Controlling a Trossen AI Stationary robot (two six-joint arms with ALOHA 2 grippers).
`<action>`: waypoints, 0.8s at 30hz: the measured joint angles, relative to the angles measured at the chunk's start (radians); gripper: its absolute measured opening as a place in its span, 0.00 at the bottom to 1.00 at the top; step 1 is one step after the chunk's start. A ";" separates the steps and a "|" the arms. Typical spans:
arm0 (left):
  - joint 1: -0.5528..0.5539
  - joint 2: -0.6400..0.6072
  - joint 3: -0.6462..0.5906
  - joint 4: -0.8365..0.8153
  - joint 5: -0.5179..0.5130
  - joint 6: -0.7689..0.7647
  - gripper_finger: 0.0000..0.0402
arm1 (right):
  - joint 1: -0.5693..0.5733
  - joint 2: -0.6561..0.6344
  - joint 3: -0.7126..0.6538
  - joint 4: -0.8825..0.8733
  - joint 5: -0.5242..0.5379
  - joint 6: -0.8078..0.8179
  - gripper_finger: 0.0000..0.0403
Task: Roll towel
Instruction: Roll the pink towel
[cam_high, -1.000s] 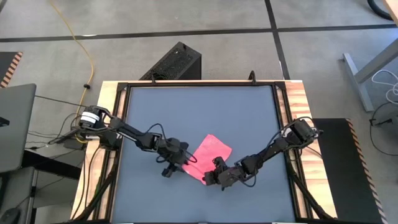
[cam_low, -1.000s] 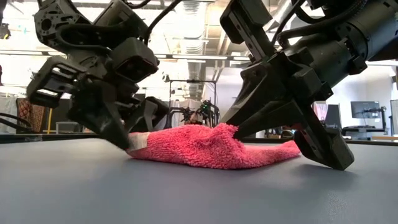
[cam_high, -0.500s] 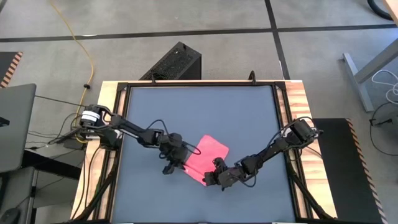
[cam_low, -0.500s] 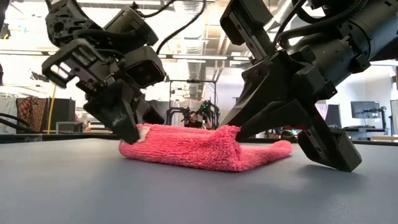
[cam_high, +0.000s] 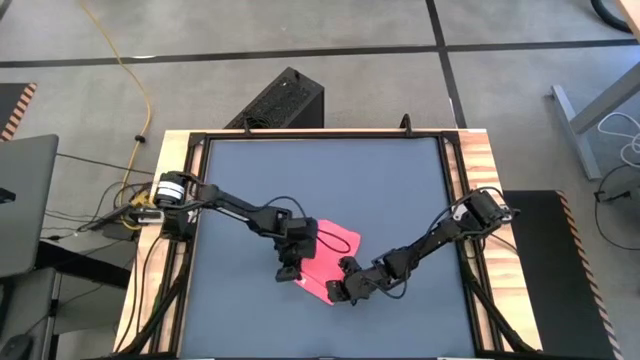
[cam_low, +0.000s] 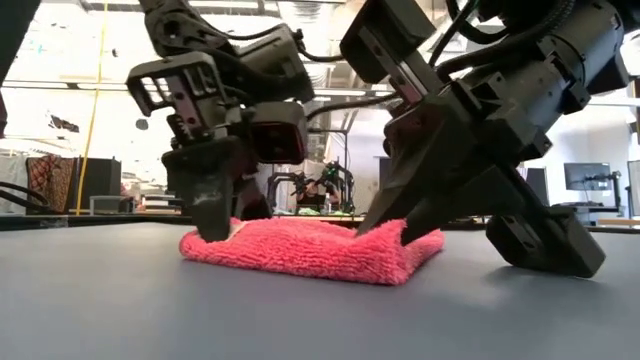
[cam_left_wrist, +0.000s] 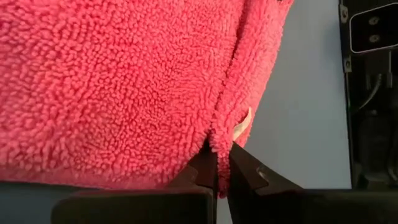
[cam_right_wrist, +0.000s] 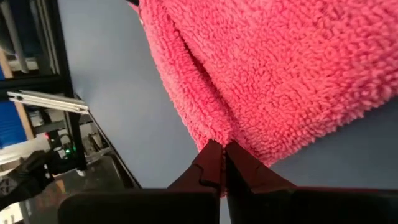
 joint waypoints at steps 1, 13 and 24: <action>0.000 0.012 0.017 -0.020 0.004 0.010 0.00 | -0.001 0.000 0.000 -0.004 0.000 -0.004 0.07; 0.029 0.013 0.041 -0.095 -0.002 0.038 0.00 | -0.010 -0.010 -0.001 -0.010 0.000 -0.028 0.20; 0.030 0.013 0.041 -0.102 0.006 0.021 0.00 | -0.026 -0.118 -0.008 -0.177 0.004 -0.094 0.25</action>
